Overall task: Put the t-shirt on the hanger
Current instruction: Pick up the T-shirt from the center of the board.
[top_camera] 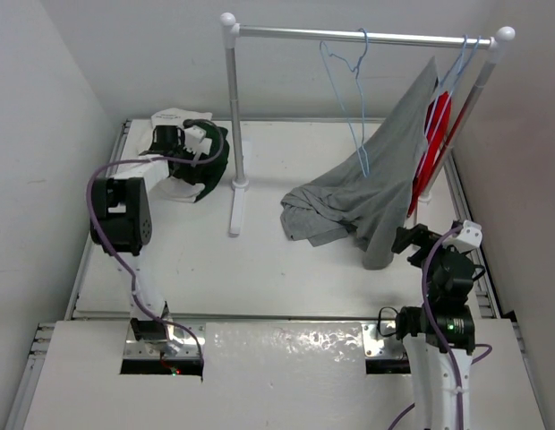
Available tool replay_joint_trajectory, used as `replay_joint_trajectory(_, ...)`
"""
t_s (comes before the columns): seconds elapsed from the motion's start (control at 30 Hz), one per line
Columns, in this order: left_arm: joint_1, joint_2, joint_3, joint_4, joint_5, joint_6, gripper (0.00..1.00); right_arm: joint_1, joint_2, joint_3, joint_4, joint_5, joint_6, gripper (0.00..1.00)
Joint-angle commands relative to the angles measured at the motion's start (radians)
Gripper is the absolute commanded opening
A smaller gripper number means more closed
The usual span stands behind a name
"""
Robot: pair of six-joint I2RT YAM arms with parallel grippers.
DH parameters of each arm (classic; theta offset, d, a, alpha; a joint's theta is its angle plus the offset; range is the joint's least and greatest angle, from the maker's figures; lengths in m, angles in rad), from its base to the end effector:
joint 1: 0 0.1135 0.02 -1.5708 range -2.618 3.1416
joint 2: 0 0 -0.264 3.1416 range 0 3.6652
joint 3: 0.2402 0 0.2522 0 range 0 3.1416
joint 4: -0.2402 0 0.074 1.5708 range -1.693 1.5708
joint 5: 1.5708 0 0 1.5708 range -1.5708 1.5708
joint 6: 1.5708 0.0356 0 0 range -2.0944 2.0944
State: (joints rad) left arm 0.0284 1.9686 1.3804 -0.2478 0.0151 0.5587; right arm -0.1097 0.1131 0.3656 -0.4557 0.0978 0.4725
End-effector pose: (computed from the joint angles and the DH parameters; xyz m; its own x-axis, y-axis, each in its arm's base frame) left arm 0.4327 0.0118 0.1896 -0.6386 0.5121 -0.5744 0.3777 0.8589 0.3459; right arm 0.0862 -0.0130 0.2405 -0.0858 0.4651 -0.8811 0.2730 0.8615 0.4282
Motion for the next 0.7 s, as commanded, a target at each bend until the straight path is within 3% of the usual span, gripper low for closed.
replay_joint_trajectory(0.0, 0.007, 0.059, 0.088, -0.064, 0.055, -0.052, 0.78, -0.005, 0.033, 0.042, 0.029, 0.014, 0.0, 0.99)
replay_joint_trajectory(0.03, 0.007, 0.065, 0.098, -0.074, 0.059, -0.062, 0.64, -0.004, 0.034, 0.044, 0.028, 0.013, -0.003, 0.99)
replay_joint_trajectory(0.07, 0.007, 0.067, 0.104, -0.077, 0.06, -0.071, 0.42, -0.005, 0.034, 0.045, 0.025, 0.014, -0.011, 0.99)
replay_joint_trajectory(0.1, 0.007, 0.052, 0.1, -0.077, 0.062, -0.089, 0.0, -0.005, 0.033, 0.05, 0.017, 0.025, -0.014, 0.99)
replay_joint_trajectory(0.23, 0.007, -0.084, 0.08, -0.193, 0.147, -0.082, 0.0, -0.005, 0.022, 0.073, 0.005, 0.048, -0.031, 0.99)
replay_joint_trajectory(0.4, 0.004, -0.436, 0.134, -0.485, 0.421, 0.053, 0.0, -0.004, 0.04, 0.102, 0.017, 0.002, -0.054, 0.99)
replay_joint_trajectory(0.5, -0.018, -0.661, 0.178, -0.597, 0.467, 0.115, 0.0, -0.004, 0.074, 0.124, 0.028, -0.018, -0.066, 0.99)
replay_joint_trajectory(0.57, -0.018, -0.732, 0.286, -0.686, 0.521, 0.157, 0.0, -0.004, 0.089, 0.142, 0.032, -0.041, -0.078, 0.99)
replay_joint_trajectory(0.6, -0.018, -0.726, 0.366, -0.843, 0.624, 0.206, 0.0, -0.004, 0.103, 0.145, 0.038, -0.047, -0.081, 0.99)
replay_joint_trajectory(0.67, -0.019, -0.735, 0.517, -0.954, 0.777, 0.263, 0.0, -0.004, 0.111, 0.151, 0.049, -0.072, -0.097, 0.99)
